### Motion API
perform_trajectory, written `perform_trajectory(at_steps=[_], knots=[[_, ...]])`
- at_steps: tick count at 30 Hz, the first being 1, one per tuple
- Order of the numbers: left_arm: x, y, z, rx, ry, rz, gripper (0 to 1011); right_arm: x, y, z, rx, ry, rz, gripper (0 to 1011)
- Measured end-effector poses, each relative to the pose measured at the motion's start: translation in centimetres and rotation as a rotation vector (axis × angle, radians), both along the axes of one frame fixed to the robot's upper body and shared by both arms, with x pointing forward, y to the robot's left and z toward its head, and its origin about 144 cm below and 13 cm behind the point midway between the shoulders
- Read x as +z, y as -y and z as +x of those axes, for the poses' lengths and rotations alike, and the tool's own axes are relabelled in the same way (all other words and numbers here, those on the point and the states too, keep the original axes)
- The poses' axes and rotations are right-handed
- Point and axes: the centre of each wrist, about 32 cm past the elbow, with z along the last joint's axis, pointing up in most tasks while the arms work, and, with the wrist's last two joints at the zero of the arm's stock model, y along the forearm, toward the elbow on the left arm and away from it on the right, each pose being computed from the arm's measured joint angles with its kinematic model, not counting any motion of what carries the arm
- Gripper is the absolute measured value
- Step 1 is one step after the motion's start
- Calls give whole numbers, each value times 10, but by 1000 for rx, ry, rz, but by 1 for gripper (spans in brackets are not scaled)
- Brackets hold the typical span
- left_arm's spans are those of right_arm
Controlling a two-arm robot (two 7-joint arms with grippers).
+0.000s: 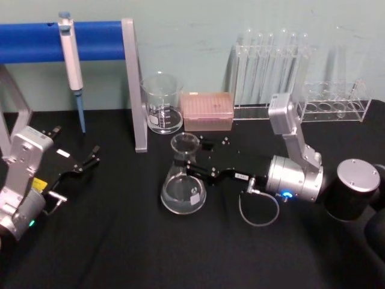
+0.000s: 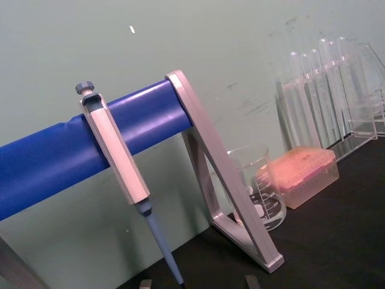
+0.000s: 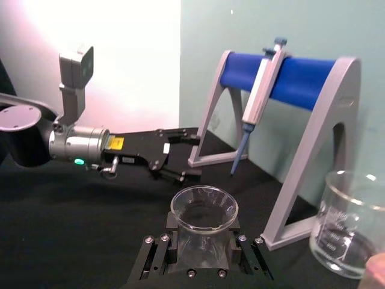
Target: Grasp the erlenmeyer flask with one hand, shake it three times, then place it back.
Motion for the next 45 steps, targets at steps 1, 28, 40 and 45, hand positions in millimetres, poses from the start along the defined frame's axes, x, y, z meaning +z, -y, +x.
perform_trajectory(at_steps=[1,28,40,45], knots=[[0,0,0,0,0,0,1001,2,0,-1,-3,4,-1,456],[0,0,0,0,0,0,1001,37,19,-59,-312,117,126,457],[0,0,0,0,0,0,1001,29,20,-74,-394,86,146,456],[0,0,0,0,0,0,1001,28,20,-74,-396,83,143,456]])
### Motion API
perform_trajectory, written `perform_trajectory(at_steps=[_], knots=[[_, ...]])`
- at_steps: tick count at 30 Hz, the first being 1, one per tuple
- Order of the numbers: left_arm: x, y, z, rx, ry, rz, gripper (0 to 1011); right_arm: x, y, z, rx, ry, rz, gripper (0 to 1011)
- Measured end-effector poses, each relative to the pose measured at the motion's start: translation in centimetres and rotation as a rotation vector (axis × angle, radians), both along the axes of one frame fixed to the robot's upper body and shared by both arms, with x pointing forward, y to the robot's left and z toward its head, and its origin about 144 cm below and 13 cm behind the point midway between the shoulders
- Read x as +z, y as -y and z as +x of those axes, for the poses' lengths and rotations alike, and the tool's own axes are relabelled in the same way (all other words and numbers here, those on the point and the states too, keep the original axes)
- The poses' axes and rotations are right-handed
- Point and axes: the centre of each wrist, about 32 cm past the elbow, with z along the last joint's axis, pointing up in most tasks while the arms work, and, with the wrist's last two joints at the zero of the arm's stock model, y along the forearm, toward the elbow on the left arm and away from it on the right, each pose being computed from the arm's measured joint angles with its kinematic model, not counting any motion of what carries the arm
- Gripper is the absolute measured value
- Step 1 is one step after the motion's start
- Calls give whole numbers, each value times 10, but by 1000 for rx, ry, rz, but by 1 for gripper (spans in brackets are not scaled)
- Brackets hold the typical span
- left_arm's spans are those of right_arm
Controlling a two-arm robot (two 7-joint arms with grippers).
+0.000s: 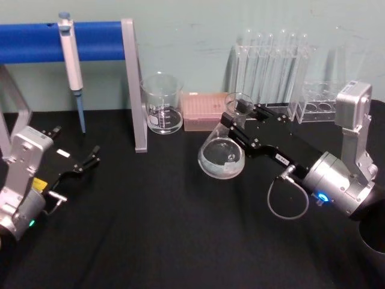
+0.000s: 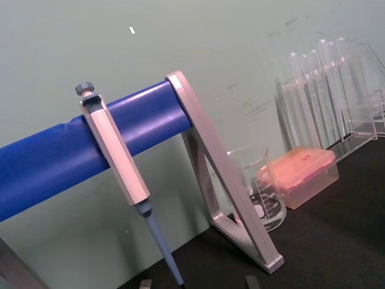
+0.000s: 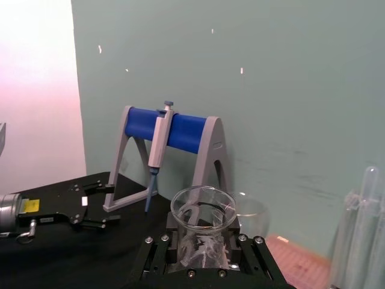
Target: Grasp the erlenmeyer flask with one hand, shake it three times, then place it back.
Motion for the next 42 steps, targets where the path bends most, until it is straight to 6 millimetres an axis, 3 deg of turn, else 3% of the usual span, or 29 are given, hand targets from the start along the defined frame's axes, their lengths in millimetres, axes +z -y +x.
perform_trajectory(at_steps=[12,30,42], knots=[[0,0,0,0,0,0,1001,1,-13,5,94,-6,-16,456],[0,0,0,0,0,0,1001,2,-58,13,343,-17,-41,456],[0,0,0,0,0,0,1001,3,-60,11,350,-15,-47,456]])
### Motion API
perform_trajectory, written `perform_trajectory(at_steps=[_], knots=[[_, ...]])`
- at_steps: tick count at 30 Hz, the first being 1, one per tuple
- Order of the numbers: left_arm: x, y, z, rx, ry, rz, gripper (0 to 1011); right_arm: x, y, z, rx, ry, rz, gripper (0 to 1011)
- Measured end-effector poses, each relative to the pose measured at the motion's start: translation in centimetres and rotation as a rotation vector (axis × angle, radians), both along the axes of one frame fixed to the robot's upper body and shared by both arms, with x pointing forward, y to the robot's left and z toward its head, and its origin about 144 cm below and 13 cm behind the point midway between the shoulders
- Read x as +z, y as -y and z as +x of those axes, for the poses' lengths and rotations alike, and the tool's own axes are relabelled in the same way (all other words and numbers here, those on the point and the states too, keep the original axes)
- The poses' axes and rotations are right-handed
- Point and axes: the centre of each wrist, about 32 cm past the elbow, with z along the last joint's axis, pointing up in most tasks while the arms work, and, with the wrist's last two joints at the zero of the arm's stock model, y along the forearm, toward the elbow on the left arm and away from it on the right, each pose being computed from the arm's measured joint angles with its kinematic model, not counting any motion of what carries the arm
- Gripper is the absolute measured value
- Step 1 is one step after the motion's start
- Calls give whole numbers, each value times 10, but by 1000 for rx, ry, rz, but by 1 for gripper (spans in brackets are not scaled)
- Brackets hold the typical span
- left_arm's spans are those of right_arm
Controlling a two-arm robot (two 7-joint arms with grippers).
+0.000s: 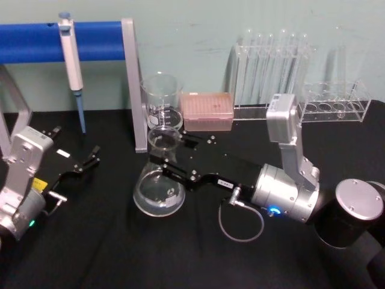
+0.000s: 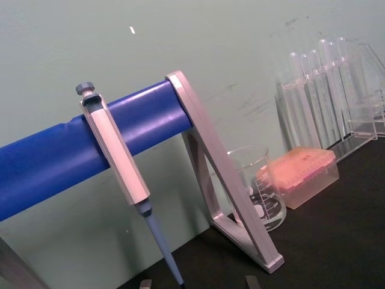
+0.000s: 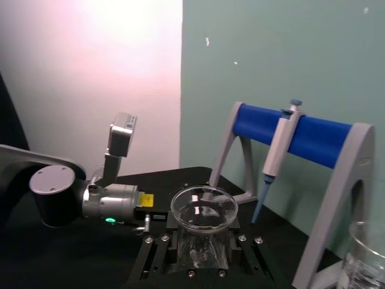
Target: Grasp the erlenmeyer flask with one hand, shake it three times, then place it back.
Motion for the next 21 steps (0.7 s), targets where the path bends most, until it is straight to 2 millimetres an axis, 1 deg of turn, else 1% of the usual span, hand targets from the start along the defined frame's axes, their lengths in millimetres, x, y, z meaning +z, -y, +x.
perform_trajectory(at_steps=[3,9,12,15,21], knots=[[0,0,0,0,0,0,1001,0,3,-2,-18,4,4,456],[0,0,0,0,0,0,1001,1,17,-9,-99,15,8,457],[0,0,0,0,0,0,1001,2,27,-14,-156,22,6,456],[0,0,0,0,0,0,1001,5,41,-21,-231,36,0,456],[0,0,0,0,0,0,1001,9,61,-32,-337,53,-12,456]])
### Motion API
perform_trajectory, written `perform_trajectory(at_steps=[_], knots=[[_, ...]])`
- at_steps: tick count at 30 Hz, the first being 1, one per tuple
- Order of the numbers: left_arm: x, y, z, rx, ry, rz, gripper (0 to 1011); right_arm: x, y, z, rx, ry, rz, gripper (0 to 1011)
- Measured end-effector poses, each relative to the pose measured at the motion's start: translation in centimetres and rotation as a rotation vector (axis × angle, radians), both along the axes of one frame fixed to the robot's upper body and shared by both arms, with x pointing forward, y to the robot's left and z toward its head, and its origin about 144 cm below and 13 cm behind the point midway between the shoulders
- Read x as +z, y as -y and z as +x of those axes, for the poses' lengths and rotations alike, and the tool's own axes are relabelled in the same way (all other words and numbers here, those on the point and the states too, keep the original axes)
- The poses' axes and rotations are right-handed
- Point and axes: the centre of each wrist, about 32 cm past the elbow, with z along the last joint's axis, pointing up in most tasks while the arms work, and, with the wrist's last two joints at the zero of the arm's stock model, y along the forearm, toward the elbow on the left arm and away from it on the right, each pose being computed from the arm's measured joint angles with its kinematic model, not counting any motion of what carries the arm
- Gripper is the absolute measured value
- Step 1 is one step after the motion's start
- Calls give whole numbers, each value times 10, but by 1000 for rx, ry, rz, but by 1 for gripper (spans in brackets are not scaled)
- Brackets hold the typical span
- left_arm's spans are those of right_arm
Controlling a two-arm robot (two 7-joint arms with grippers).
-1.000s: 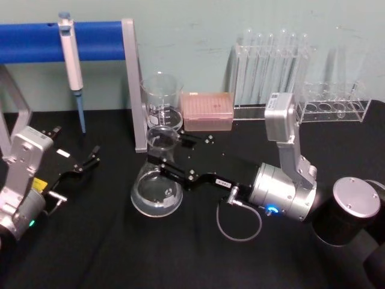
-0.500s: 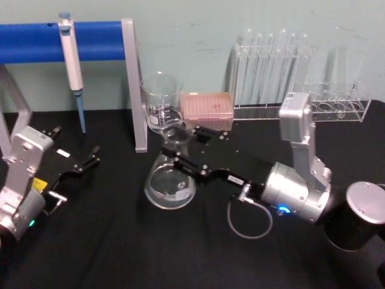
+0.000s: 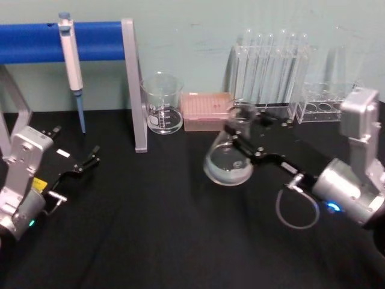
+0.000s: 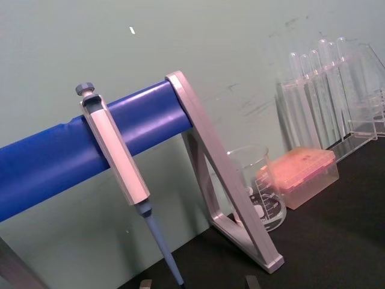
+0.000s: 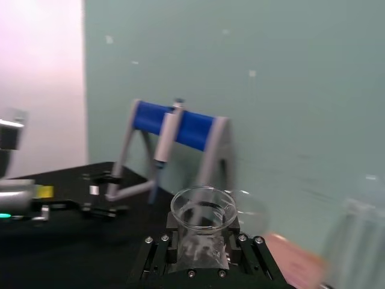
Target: Grasp the erlenmeyer flask with one hand, shake it three times, then place it back.
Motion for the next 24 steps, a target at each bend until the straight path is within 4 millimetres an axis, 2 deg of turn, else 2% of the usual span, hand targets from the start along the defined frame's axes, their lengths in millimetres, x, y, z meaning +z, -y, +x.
perform_trajectory(at_steps=[7,13,24], knots=[[0,0,0,0,0,0,1001,3,25,-14,-141,10,-13,456],[0,0,0,0,0,0,1001,4,38,-23,-226,13,-21,456],[0,0,0,0,0,0,1001,3,40,-22,-242,13,-22,456]])
